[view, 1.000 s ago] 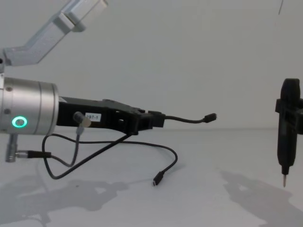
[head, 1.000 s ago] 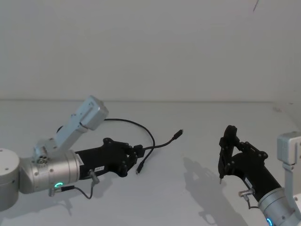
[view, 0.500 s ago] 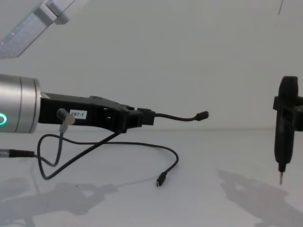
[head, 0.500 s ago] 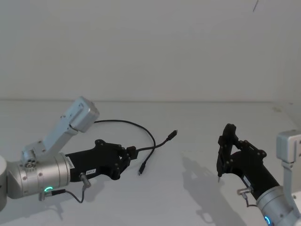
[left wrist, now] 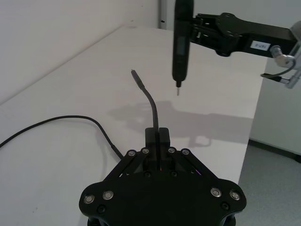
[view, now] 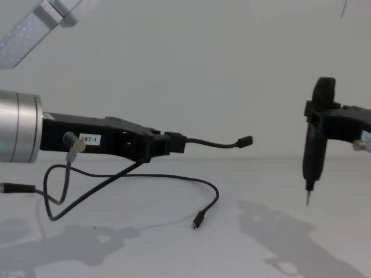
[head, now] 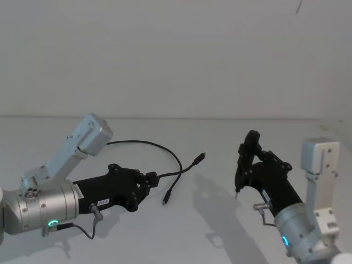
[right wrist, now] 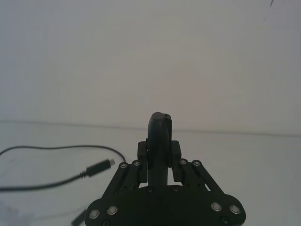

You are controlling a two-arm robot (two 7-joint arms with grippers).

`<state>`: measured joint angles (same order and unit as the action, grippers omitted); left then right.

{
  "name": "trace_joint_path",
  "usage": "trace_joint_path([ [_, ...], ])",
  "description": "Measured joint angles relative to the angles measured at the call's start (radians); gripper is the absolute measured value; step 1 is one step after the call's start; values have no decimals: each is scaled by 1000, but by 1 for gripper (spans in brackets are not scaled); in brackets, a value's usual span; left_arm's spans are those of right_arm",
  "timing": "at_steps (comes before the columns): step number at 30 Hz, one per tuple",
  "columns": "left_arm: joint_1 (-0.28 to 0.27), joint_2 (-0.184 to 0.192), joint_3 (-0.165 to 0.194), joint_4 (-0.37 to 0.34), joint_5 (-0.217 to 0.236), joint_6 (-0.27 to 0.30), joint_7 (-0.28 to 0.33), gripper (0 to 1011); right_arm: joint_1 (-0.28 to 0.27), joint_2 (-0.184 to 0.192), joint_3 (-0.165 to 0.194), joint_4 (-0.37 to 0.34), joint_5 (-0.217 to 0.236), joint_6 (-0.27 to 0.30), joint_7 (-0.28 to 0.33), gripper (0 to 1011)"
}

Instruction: Pick up the data cable with the one hand.

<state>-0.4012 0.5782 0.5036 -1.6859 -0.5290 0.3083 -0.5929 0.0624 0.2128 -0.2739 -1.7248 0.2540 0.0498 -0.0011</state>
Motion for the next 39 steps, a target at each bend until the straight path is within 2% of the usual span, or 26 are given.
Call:
trace_joint_path([
  [11,4,4,-2,-6,-2,1,2,40,76,-78,-24,85,-43,-27,-46,279],
  [19,5,5,-3,-8,-3,1,3,40,108,-114,-26,111,-55,-30,-65,279],
  [28,5,6,-3,-9,-4,1,3,40,120,-140,-20,95,-55,-11,-73,279],
  [39,6,7,-3,-10,-3,1,3,40,114,-156,0,27,-31,43,-67,279],
])
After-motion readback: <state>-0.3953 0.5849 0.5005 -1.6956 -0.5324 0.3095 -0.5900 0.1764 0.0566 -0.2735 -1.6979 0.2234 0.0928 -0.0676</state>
